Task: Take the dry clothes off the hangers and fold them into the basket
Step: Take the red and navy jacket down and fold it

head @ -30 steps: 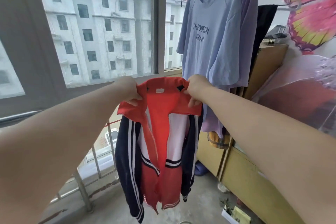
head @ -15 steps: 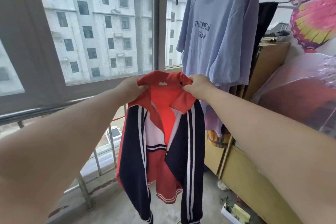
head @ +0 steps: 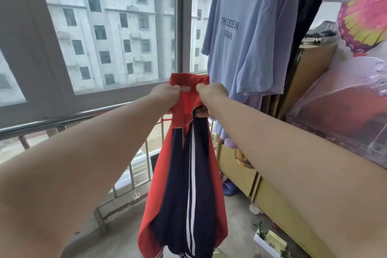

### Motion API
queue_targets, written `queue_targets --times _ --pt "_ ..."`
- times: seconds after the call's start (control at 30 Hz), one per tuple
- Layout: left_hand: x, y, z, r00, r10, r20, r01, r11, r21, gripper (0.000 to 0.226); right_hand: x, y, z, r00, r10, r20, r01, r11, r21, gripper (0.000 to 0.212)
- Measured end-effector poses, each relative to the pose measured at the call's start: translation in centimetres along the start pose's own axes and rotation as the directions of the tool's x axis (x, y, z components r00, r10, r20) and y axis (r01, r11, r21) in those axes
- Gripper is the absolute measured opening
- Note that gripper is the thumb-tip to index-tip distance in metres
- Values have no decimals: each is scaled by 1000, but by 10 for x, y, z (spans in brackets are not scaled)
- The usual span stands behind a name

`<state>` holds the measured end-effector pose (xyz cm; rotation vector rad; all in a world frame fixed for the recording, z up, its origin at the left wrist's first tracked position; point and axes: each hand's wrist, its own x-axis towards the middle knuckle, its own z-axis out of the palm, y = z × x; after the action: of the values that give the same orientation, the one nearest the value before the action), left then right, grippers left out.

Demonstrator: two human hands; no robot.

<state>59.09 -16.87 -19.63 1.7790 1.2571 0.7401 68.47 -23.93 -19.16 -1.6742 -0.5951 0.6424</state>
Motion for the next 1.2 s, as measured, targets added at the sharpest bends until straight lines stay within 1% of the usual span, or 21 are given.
queue_targets --times 0.07,0.13,0.2,0.27,0.3,0.33,0.4,0.47,0.53,0.6,0.67,0.7,0.77,0.8,0.83,0.9,0.97,1.03,1.07,1.13,1.2 --pt "-1 3 5 998 -47 48 53 990 -133 33 -7 -5 8 997 34 76 -41 995 92 14" --pt "-1 3 6 994 -26 103 42 987 -158 36 -9 -6 12 994 49 100 -62 989 137 14" --pt "-2 1 -1 968 -1 249 58 974 -220 28 -10 -5 12 993 55 109 -69 990 125 14" --pt "-6 0 -10 881 52 471 103 949 -297 12 -10 -3 10 993 25 116 -35 996 79 16" --pt "-7 -2 -13 833 93 546 112 937 -331 4 -9 -3 10 993 3 117 -12 997 70 13" --pt "-6 -5 -14 804 132 580 105 929 -356 10 -8 -2 9 993 -4 116 -3 998 62 12" --pt "-3 -11 -13 800 185 571 29 938 -345 36 -8 -2 10 994 8 108 -11 1000 24 19" --pt "-2 -14 -7 854 206 478 -111 969 -220 57 -8 -1 10 992 11 122 -9 1000 -21 31" --pt "0 -16 -2 935 208 286 -179 976 -124 57 -12 -1 10 981 -22 191 33 998 -51 33" --pt "2 -21 1 961 207 183 -185 974 -130 50 -13 -1 4 957 -73 281 96 993 -68 30" --pt "4 -26 2 957 213 196 -175 965 -194 48 -8 4 -8 947 -152 285 169 985 -37 19" --pt "5 -28 -1 952 216 219 -161 957 -243 47 -4 9 -14 953 -175 248 187 982 -26 27" --pt "3 -26 -8 922 254 293 -137 920 -366 42 0 21 -30 966 -180 188 194 979 -61 60" --pt "2 -24 -12 903 274 332 -118 899 -422 39 1 28 -37 967 -165 194 182 980 -77 77" --pt "0 -21 -15 884 295 363 -107 884 -456 37 3 35 -41 961 -144 238 167 983 -80 88" --pt "-2 -17 -18 854 324 406 -92 864 -495 36 2 43 -42 928 -113 355 136 990 -41 97" --pt "-5 -14 -19 825 355 440 -69 836 -544 35 1 47 -38 879 -98 467 111 994 0 89" --pt "-7 -13 -17 799 388 459 -58 810 -584 33 -1 47 -31 835 -103 541 91 995 50 68" --pt "-8 -13 -17 796 395 458 -61 805 -590 33 -3 45 -27 844 -117 524 89 993 79 56" --pt "-9 -15 -17 809 394 436 -73 804 -590 35 -3 42 -23 893 -170 417 124 983 135 37" --pt "-9 -17 -17 830 400 389 -115 805 -583 39 -3 41 -20 921 -216 325 175 973 152 30"
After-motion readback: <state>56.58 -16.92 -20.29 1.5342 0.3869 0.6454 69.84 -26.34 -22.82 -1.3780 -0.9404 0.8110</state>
